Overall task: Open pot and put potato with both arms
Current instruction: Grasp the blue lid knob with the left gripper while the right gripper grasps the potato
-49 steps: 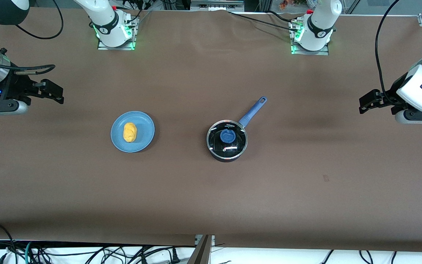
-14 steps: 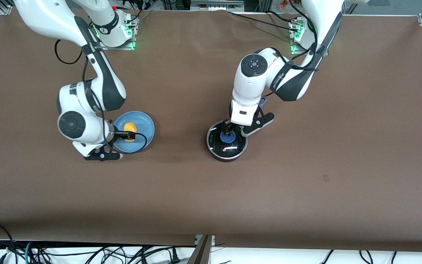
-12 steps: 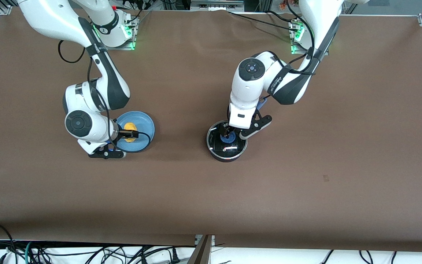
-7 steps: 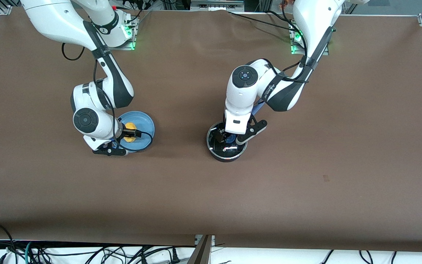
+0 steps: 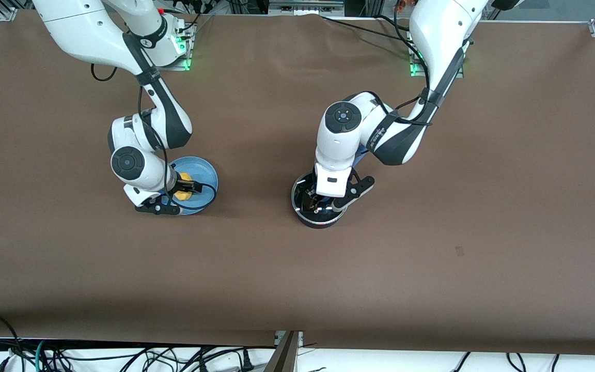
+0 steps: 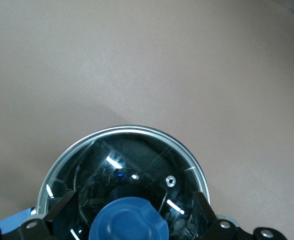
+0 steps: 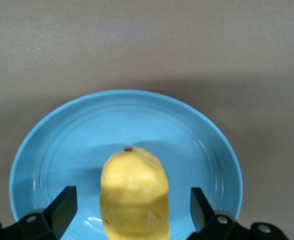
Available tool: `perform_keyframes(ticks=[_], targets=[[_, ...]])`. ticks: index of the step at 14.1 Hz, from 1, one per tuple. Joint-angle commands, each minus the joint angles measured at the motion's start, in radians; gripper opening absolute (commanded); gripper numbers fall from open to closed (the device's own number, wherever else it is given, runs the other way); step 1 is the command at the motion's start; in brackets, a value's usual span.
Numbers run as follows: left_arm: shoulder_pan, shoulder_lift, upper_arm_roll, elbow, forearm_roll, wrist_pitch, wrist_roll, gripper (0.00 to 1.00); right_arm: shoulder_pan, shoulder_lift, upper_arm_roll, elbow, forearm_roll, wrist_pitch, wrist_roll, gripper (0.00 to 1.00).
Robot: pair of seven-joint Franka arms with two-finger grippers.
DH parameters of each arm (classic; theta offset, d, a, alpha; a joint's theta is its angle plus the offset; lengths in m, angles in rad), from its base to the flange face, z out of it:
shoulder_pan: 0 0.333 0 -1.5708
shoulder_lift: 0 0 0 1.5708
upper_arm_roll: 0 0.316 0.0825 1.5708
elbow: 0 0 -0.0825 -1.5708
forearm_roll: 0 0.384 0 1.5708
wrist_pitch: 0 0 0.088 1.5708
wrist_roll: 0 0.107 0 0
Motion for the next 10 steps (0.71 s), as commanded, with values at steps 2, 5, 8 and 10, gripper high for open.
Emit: perform_keyframes(ticks=[2, 5, 8, 10], targets=[[-0.026, 0.049, 0.014, 0.042, 0.088, -0.005, -0.063, 1.0, 0.001, -0.035, 0.0, -0.068, -0.002, 0.061, -0.002, 0.88], [-0.037, 0.053, 0.014, 0.042, 0.091, -0.005, -0.069, 1.0, 0.001, -0.035, 0.0, -0.071, -0.002, 0.064, -0.002, 0.62], [-0.038, 0.053, 0.014, 0.042, 0.093, -0.006, -0.071, 1.0, 0.001, -0.035, 0.002, -0.069, -0.002, 0.058, -0.002, 0.48], [-0.045, 0.053, 0.014, 0.042, 0.094, -0.014, -0.069, 1.0, 0.001, -0.041, 0.0, -0.063, -0.002, 0.055, -0.004, 0.41]])
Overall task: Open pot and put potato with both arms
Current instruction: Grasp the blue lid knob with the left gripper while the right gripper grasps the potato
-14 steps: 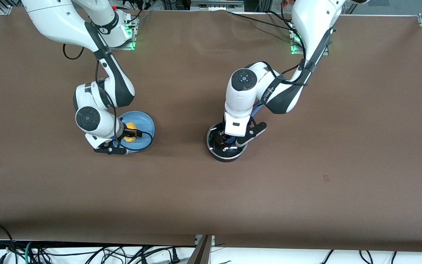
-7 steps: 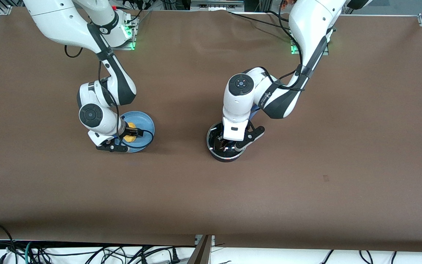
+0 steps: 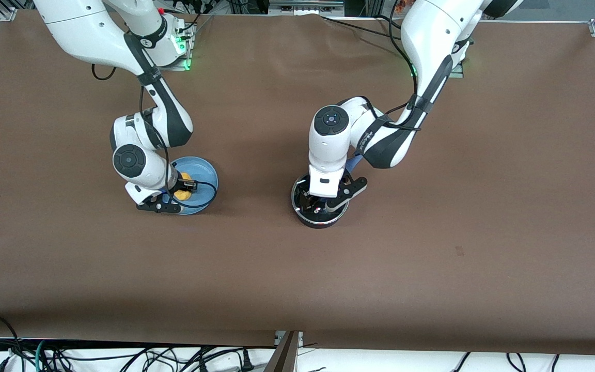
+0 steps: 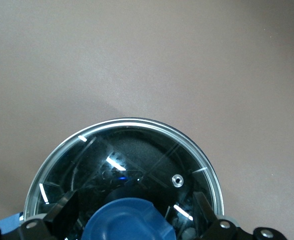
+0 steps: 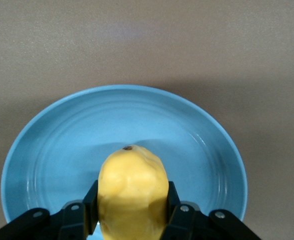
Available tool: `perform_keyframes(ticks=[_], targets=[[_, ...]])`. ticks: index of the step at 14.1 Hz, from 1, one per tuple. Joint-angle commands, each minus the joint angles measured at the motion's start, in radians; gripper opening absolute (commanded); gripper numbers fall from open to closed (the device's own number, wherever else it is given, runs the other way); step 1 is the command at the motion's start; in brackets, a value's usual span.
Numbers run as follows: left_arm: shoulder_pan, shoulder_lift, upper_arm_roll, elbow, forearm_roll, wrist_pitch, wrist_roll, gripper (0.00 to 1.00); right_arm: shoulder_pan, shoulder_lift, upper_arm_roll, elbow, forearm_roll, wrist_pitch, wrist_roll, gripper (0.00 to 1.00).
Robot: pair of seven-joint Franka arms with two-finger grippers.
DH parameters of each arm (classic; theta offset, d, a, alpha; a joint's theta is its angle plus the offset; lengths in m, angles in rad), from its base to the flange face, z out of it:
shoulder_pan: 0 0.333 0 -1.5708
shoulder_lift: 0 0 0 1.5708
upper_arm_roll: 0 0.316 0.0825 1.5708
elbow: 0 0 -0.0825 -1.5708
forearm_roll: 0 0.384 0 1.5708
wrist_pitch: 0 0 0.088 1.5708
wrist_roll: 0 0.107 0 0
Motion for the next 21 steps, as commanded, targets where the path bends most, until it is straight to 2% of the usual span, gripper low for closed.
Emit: perform_keyframes(ticks=[1, 5, 9, 19, 21], targets=[[-0.02, 0.012, 0.012, 0.029, 0.034, -0.017, -0.022, 1.0, 0.001, -0.044, 0.0, -0.028, -0.002, 0.012, -0.007, 0.41], [-0.021, 0.01, 0.012, 0.027, 0.034, -0.023, -0.022, 1.0, 0.001, -0.07, 0.002, 0.006, -0.002, 0.007, -0.017, 0.41], [-0.03, 0.01, 0.012, 0.027, 0.035, -0.064, -0.019, 0.98, 0.001, -0.074, 0.002, 0.059, -0.003, -0.06, -0.017, 0.41], [-0.03, -0.002, 0.004, 0.032, 0.035, -0.127, -0.014, 0.91, 0.001, -0.077, 0.003, 0.095, -0.002, -0.068, -0.025, 0.41], [-0.03, -0.002, 0.003, 0.061, 0.035, -0.173, -0.011, 0.88, 0.001, -0.077, 0.003, 0.096, -0.002, -0.07, -0.025, 0.41]])
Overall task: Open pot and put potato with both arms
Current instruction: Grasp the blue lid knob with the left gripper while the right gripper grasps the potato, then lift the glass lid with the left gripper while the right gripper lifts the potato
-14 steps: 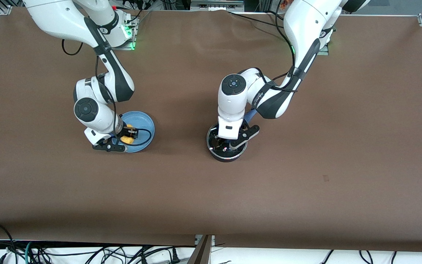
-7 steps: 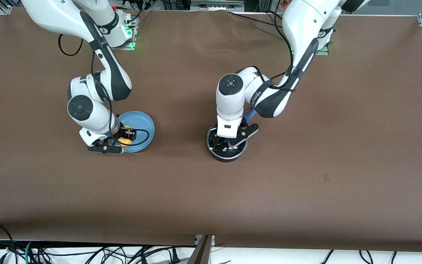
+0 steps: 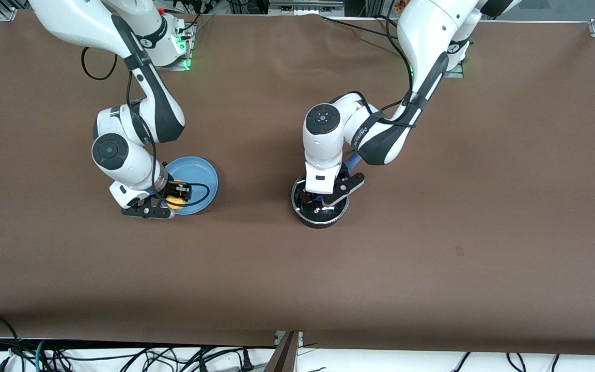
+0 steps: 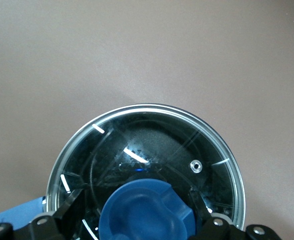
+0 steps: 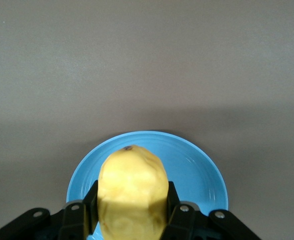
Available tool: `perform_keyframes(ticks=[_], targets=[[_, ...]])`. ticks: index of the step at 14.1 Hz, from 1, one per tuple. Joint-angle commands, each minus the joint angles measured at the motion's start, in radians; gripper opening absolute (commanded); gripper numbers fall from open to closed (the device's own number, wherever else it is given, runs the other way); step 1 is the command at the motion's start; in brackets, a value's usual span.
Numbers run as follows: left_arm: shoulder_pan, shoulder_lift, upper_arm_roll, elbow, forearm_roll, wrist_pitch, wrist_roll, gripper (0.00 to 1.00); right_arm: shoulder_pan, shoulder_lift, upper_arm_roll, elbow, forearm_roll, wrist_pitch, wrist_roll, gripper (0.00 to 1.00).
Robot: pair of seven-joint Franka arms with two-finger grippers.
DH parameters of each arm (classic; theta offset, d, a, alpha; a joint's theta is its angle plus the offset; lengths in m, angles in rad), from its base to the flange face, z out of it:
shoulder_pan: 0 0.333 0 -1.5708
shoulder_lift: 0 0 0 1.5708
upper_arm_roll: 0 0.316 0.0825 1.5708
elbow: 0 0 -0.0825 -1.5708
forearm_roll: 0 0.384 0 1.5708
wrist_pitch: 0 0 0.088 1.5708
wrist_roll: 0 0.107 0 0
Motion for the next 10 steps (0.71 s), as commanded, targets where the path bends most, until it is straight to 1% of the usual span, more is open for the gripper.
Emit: perform_keyframes(ticks=[1, 2, 4, 5, 8, 9, 10], targets=[[-0.009, -0.001, 0.001, 0.043, 0.036, -0.08, -0.006, 0.87, 0.001, -0.009, 0.003, 0.008, -0.002, -0.02, -0.013, 0.41], [-0.011, -0.001, 0.001, 0.043, 0.035, -0.087, 0.013, 0.85, 0.001, -0.009, 0.003, 0.008, -0.002, -0.02, -0.013, 0.41], [-0.011, -0.001, 0.001, 0.043, 0.035, -0.102, 0.024, 0.84, 0.001, -0.009, 0.003, 0.01, -0.002, -0.02, -0.013, 0.41], [-0.015, -0.001, 0.001, 0.043, 0.036, -0.102, 0.024, 0.81, 0.001, -0.009, 0.003, 0.016, 0.0, -0.022, -0.013, 0.41], [-0.024, 0.001, 0.001, 0.043, 0.035, -0.102, 0.023, 0.55, 0.001, -0.009, 0.003, 0.025, 0.001, -0.026, -0.013, 0.41], [-0.024, -0.001, 0.001, 0.043, 0.033, -0.102, 0.021, 0.47, 0.001, -0.009, 0.003, 0.025, 0.001, -0.029, -0.013, 0.41], [-0.024, 0.001, 0.001, 0.043, 0.033, -0.102, 0.021, 0.45, 0.001, -0.009, 0.003, 0.025, 0.001, -0.029, -0.013, 0.41]])
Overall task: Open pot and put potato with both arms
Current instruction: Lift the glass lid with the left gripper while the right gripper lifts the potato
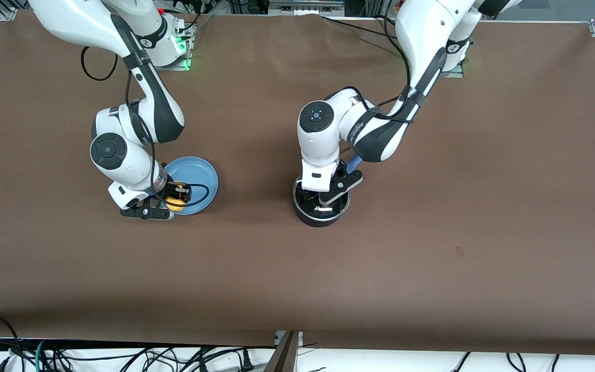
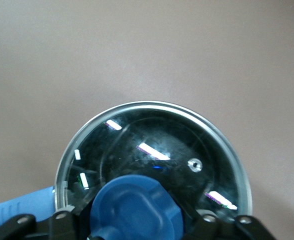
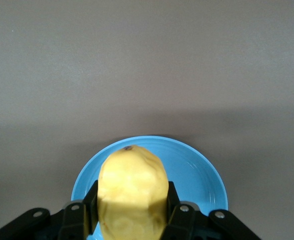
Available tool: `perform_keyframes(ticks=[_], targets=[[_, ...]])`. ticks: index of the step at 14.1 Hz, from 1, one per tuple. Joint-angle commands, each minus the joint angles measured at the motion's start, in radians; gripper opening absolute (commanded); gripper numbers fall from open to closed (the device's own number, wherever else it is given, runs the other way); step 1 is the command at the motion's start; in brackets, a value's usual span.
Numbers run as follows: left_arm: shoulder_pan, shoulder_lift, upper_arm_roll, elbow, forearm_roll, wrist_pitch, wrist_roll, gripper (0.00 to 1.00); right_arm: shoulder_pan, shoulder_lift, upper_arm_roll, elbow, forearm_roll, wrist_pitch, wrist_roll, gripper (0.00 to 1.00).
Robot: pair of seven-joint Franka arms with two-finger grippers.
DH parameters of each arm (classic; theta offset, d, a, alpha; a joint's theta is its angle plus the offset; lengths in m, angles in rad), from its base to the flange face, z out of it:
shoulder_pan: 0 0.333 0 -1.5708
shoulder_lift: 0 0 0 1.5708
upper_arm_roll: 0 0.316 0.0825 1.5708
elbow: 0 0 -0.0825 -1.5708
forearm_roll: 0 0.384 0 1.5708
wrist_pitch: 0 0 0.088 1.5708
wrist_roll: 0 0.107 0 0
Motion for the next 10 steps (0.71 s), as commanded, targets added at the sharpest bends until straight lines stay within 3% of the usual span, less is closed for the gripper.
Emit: perform_keyframes(ticks=[1, 3, 10], targets=[[-0.007, 0.0, 0.003, 0.011, 0.032, -0.027, 0.004, 0.41, 0.0, -0.008, 0.003, 0.008, 0.001, -0.024, -0.01, 0.41], [-0.007, 0.0, 0.004, 0.011, 0.032, -0.027, 0.004, 0.32, 0.0, -0.008, 0.003, 0.011, 0.001, -0.024, -0.01, 0.41], [0.008, -0.023, 0.01, 0.051, 0.019, -0.062, 0.045, 0.26, 0.01, -0.001, 0.052, 0.053, 0.014, -0.027, 0.038, 0.39]])
